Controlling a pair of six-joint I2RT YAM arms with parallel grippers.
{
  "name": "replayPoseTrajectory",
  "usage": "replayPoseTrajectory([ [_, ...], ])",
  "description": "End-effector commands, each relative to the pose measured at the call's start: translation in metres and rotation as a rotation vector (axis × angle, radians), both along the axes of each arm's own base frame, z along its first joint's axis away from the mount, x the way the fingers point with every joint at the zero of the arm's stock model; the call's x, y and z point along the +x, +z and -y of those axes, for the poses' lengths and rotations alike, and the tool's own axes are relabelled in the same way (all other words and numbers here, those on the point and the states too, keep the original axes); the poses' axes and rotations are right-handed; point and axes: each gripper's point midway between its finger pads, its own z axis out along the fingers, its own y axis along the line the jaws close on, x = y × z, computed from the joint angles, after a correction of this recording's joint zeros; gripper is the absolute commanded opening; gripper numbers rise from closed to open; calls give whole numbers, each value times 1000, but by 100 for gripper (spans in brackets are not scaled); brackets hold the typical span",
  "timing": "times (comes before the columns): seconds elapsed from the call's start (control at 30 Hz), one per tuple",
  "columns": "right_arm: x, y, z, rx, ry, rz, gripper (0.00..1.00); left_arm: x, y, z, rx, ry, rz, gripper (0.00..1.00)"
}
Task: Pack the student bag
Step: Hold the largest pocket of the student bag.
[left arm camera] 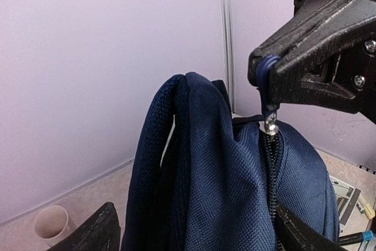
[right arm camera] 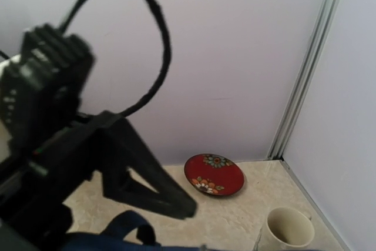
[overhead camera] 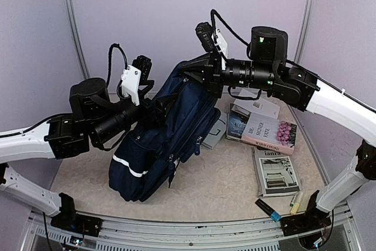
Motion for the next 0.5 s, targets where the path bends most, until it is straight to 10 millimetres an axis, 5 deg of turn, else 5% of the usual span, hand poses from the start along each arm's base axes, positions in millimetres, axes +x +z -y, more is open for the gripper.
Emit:
replayPoseTrajectory([
  [0.0,-8,23,6,61,3,63,0,-1,10,10,-33,-104,-12,78],
  [0.07,-7,22,6,56,-3,64,0,-13,16,17,-55,-198,5,63],
  [0.17,-6,20,6,53,-13,67,0,-22,18,25,-38,-264,21,22],
  [0.23,-4,19,8,51,-24,64,0,-27,17,28,-22,-299,27,3],
  [0.37,13,8,20,41,-98,24,0,-42,21,27,-30,-356,63,0],
  [0.47,38,-3,47,59,-194,-14,0,-46,25,20,-24,-345,93,0],
])
